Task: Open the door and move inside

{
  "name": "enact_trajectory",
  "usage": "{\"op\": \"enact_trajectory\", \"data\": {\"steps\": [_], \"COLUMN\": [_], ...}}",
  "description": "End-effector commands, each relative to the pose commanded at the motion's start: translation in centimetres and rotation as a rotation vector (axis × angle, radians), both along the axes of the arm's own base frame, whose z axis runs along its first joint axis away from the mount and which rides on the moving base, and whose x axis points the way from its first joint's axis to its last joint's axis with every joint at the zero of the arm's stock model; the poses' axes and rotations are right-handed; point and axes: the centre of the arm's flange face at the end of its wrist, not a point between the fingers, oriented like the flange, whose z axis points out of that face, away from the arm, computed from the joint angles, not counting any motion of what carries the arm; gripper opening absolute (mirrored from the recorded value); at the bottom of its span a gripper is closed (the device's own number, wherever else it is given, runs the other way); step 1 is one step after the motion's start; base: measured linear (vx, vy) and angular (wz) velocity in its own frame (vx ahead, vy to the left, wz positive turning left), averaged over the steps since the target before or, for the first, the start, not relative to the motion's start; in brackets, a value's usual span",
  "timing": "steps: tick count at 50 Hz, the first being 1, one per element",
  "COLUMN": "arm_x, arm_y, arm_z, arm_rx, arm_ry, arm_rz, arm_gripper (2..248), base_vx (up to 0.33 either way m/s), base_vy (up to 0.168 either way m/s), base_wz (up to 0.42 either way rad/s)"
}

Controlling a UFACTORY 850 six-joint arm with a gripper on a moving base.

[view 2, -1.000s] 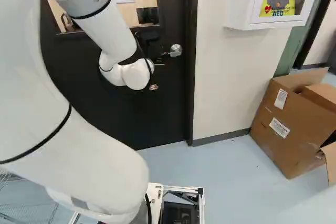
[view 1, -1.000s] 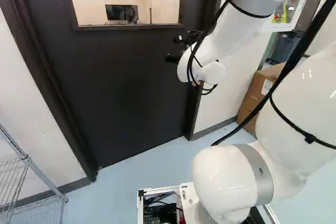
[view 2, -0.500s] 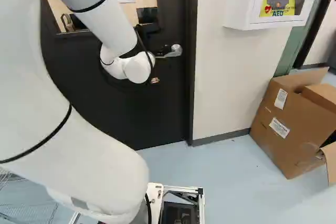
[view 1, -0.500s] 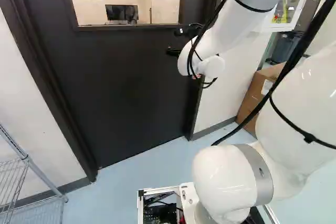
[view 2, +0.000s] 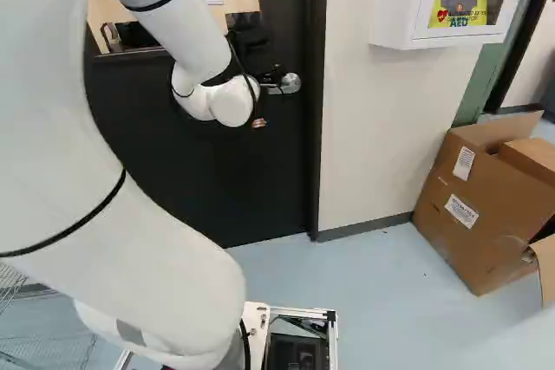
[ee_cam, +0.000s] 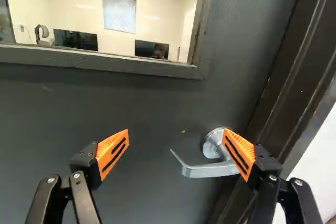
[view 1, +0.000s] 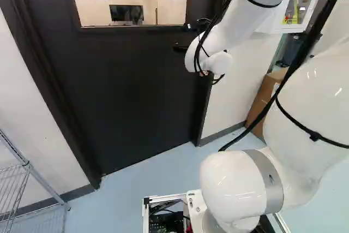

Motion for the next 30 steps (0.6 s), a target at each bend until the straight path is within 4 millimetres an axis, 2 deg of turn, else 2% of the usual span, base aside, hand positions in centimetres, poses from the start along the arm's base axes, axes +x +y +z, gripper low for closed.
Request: {"op": "enact_trajectory", "data": {"steps": [30], "arm_x": [2.8], "arm_y": [-0.1], "arm_z": [-2.5], "arm_rx": [0.003], "arm_ry": [0.055], "arm_rz": [0.002], "arm_gripper": [247], "base_vx": [0.000], "base_vy": [0.000], "base_wz": [0.000]}}
